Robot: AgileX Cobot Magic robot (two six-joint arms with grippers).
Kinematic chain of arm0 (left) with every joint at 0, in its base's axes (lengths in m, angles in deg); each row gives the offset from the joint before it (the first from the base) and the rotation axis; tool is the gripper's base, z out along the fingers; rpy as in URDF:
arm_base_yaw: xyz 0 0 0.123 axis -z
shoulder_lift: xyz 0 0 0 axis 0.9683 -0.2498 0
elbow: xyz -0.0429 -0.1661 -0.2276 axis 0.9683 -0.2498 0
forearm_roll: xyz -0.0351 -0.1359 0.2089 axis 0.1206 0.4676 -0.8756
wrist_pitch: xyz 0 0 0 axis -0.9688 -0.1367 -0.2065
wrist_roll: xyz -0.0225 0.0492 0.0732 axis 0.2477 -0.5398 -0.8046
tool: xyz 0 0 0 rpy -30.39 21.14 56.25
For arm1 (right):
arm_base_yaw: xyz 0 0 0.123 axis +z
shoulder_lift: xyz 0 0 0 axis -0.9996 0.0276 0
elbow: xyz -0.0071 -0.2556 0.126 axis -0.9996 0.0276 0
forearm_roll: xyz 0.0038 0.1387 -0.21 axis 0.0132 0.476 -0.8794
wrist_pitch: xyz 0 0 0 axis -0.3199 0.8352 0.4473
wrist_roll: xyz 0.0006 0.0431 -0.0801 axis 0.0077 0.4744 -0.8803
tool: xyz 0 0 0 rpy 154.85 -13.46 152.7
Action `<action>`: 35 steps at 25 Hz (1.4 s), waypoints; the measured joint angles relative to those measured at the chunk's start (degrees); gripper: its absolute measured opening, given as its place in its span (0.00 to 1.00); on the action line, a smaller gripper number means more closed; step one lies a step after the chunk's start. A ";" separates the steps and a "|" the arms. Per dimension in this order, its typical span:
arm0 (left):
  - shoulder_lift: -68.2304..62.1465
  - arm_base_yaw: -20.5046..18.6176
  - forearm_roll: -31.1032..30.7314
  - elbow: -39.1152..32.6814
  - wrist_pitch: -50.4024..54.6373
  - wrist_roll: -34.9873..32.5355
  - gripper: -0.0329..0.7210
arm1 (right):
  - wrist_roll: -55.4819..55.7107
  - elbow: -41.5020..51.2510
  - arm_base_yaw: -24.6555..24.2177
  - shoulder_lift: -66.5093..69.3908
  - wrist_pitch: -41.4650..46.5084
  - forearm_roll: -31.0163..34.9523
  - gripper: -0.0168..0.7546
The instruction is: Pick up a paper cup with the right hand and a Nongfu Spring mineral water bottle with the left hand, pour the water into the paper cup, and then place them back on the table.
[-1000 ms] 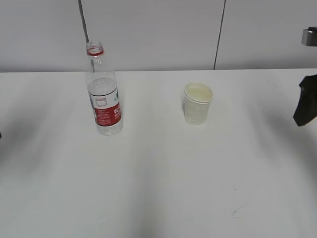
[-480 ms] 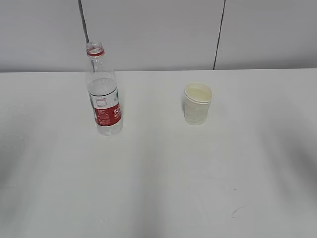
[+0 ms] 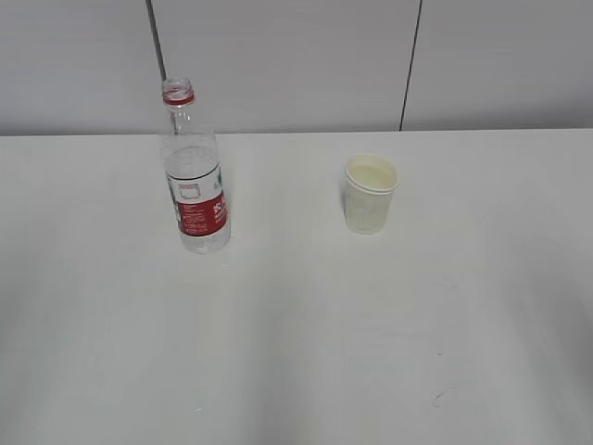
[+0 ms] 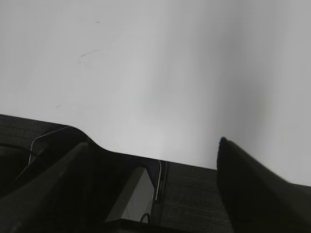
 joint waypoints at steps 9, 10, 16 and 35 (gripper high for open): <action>11.48 0.00 1.67 -2.15 0.76 0.00 0.75 | 0.00 6.27 0.00 -11.63 0.54 0.11 0.79; 12.42 0.00 1.77 -3.11 0.76 0.00 0.75 | 0.00 6.88 0.00 -12.70 0.54 0.11 0.79; 18.22 0.00 2.08 -6.82 -1.14 0.00 0.75 | 0.00 11.29 0.00 -19.00 -0.18 0.45 0.79; 31.28 0.00 2.08 -8.82 -5.71 -0.09 0.73 | 0.00 13.19 0.00 -44.27 -1.16 0.69 0.78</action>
